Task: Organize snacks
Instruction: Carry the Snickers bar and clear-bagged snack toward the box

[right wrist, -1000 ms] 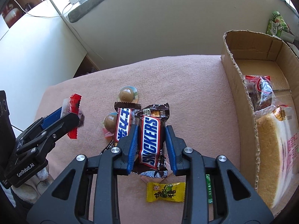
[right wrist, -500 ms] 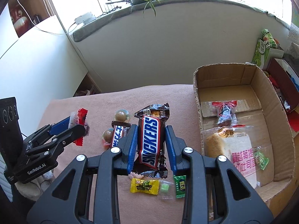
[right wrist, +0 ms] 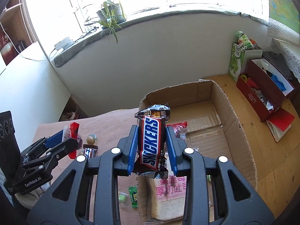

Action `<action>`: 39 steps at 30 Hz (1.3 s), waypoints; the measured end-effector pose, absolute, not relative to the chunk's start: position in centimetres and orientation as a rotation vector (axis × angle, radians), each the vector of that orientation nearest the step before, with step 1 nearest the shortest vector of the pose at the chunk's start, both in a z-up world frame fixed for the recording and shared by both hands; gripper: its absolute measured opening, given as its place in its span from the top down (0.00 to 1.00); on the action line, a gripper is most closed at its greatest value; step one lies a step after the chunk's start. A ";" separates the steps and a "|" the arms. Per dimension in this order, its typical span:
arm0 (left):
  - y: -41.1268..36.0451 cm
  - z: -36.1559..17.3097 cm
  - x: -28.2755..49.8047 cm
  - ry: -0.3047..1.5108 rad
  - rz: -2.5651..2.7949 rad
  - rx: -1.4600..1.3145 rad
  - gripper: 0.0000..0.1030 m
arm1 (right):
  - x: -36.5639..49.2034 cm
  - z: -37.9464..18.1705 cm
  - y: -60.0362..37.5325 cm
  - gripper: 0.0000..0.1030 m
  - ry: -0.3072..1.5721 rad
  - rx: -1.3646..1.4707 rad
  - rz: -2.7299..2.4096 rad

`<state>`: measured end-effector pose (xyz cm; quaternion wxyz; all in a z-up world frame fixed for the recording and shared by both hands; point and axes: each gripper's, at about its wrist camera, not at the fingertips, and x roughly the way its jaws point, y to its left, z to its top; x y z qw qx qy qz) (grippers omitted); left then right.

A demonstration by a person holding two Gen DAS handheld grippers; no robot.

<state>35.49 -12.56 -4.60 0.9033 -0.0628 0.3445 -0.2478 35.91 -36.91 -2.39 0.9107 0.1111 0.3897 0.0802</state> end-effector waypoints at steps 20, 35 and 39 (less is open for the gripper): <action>-20.2 -4.8 37.5 0.713 -0.554 -0.022 0.49 | 38.5 -4.3 -43.6 0.70 0.824 0.255 0.093; -22.8 -4.8 37.7 0.709 -0.580 0.025 0.47 | 39.1 -4.9 -44.4 0.70 0.831 0.252 0.098; -23.1 -4.7 37.6 0.705 -0.579 0.032 0.45 | 39.2 -5.0 -44.6 0.70 0.833 0.250 0.096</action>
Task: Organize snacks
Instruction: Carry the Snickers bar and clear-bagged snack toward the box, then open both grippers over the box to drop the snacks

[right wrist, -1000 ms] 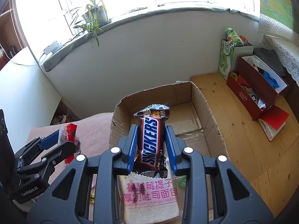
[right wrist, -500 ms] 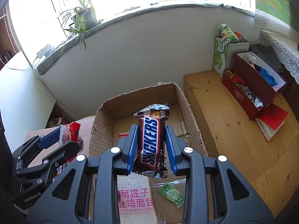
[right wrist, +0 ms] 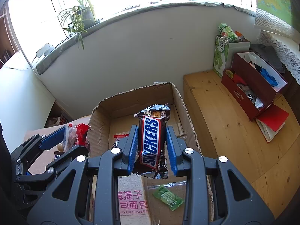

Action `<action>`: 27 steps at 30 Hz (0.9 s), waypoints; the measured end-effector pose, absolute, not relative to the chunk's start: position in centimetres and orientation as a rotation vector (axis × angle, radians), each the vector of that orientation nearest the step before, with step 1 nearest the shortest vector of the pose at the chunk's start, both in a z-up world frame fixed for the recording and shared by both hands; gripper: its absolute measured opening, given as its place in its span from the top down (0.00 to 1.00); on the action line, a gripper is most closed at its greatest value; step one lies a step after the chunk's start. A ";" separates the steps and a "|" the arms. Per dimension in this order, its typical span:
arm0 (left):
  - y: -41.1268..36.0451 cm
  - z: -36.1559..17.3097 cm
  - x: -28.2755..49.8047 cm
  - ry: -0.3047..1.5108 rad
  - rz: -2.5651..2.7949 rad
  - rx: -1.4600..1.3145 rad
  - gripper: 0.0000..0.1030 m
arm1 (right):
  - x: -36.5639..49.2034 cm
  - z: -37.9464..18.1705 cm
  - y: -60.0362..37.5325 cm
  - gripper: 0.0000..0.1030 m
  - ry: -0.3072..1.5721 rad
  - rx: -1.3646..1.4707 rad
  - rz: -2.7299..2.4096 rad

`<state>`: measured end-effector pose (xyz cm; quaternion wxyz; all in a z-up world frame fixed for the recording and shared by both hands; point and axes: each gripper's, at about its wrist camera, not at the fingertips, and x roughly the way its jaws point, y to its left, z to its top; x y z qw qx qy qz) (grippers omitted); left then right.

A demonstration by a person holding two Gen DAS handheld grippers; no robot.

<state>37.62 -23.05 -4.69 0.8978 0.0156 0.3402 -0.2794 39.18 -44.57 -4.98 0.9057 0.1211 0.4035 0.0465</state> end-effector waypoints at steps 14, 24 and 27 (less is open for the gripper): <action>-23.4 -4.3 37.1 0.698 -0.587 0.039 0.37 | 38.4 -4.2 -44.9 0.40 0.798 0.238 0.059; -22.7 -3.6 36.3 0.689 -0.585 0.035 0.37 | 37.6 -3.6 -45.0 0.25 0.784 0.243 0.038; -22.3 -3.3 35.8 0.685 -0.584 0.036 0.37 | 37.1 -3.2 -45.0 0.21 0.772 0.248 0.031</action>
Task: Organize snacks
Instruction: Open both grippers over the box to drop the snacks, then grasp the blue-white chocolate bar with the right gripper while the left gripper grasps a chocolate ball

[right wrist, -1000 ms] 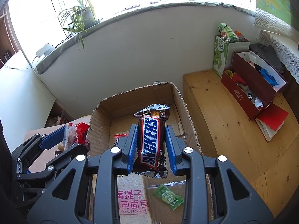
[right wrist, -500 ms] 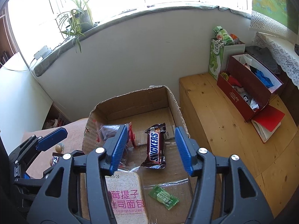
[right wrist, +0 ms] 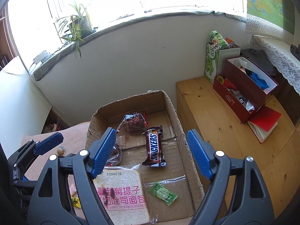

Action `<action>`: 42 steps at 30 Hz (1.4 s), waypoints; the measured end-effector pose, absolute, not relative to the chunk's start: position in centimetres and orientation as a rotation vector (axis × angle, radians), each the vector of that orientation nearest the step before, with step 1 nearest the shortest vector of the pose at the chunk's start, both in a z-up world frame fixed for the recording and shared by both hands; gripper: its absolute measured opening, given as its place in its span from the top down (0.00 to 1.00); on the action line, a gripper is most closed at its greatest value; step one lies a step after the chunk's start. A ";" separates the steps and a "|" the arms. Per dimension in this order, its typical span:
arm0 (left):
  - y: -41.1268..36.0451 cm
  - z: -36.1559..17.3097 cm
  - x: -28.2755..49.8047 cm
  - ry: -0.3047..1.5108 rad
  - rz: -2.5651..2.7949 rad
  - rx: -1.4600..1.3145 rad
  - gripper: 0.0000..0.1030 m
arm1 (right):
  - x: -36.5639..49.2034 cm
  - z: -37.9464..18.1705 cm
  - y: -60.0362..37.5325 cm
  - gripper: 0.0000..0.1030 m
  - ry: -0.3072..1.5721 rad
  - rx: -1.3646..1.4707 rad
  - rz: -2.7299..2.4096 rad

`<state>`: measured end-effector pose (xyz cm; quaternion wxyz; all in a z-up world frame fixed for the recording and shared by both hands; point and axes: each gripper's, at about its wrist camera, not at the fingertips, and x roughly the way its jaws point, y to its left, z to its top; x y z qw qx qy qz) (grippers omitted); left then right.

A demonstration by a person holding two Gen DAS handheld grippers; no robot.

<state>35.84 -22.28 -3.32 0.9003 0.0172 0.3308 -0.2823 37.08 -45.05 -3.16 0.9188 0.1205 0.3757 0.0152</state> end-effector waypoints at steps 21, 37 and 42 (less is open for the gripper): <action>-17.2 -1.1 32.5 0.643 -0.550 0.004 0.34 | 32.5 -1.1 -41.2 0.14 0.751 0.220 0.076; -5.9 -3.3 33.2 0.708 -0.388 -0.108 0.34 | 27.7 -0.5 -32.4 0.14 0.742 0.100 0.272; -3.5 -5.4 33.0 0.757 -0.364 -0.119 0.34 | 27.6 -1.7 -28.8 0.14 0.786 0.066 0.348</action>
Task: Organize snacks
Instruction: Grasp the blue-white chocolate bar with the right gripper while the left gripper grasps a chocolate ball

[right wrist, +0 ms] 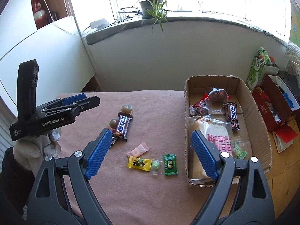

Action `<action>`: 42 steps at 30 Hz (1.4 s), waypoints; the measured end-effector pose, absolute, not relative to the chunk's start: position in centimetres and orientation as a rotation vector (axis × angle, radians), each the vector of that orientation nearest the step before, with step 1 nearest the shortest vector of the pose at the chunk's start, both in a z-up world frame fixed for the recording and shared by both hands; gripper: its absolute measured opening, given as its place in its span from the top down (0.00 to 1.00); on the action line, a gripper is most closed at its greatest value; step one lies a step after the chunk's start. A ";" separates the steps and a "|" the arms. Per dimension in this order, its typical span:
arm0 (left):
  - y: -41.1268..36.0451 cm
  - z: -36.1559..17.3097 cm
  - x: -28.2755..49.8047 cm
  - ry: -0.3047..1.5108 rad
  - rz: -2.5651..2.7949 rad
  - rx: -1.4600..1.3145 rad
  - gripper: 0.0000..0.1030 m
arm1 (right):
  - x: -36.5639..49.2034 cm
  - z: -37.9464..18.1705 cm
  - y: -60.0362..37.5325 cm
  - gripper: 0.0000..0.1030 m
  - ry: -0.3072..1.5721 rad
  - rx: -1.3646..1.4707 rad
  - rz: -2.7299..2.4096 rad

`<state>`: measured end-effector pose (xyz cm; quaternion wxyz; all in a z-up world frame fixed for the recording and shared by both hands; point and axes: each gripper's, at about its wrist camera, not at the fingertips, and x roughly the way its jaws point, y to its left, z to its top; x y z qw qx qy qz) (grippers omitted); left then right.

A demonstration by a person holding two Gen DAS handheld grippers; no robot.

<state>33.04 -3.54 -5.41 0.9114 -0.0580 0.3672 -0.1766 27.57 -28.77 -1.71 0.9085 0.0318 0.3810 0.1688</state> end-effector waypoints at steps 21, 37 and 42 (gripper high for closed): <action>-2.2 -11.0 34.2 0.884 -0.444 -0.052 0.68 | 36.8 -9.4 -20.6 0.39 1.097 0.166 0.464; -4.3 -12.5 36.0 0.927 -0.477 -0.032 0.68 | 39.8 -13.1 -20.0 0.66 1.180 0.194 0.449; -5.2 -13.2 36.8 0.943 -0.463 -0.011 0.68 | 39.7 -12.6 -20.0 0.71 1.165 0.149 0.417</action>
